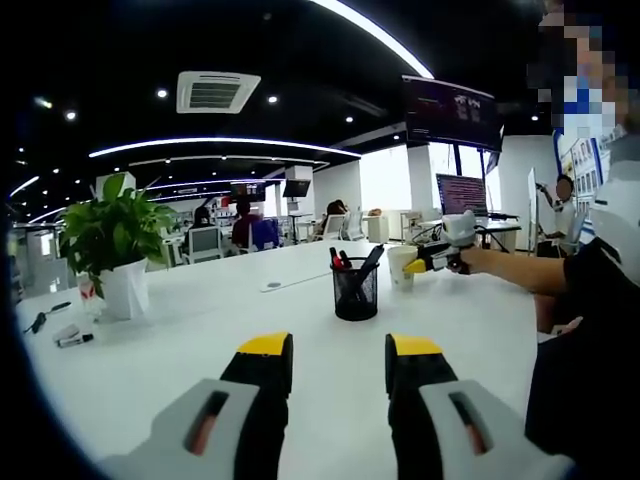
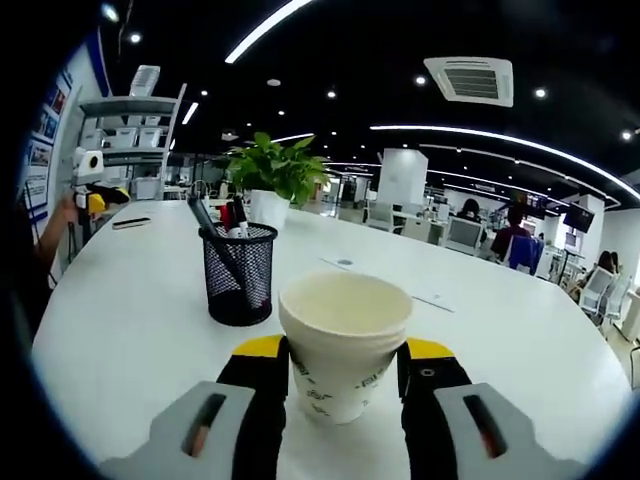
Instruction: Place the scattered laser pointers and whiteboard markers into the pen holder and stack the scattered paper cups together
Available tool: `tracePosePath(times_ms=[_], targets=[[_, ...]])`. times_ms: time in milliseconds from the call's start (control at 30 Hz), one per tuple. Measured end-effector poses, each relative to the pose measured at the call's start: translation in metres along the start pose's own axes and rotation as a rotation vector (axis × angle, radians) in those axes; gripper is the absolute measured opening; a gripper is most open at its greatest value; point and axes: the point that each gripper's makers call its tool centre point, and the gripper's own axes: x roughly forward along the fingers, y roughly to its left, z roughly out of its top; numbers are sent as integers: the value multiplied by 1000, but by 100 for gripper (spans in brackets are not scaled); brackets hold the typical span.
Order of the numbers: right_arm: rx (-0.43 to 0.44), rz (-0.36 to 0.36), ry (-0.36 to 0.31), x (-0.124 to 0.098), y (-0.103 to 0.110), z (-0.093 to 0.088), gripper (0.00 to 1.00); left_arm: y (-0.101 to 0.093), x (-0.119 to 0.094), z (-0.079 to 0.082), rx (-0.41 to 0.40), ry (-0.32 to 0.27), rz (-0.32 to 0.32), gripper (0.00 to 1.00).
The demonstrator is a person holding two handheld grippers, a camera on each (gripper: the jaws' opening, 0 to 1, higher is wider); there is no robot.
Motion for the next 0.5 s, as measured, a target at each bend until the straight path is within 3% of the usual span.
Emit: tracePosePath(times_ms=[500], targets=[[2,21,-7,9,11,2,46,1,-2,1,1,-5,5,38]])
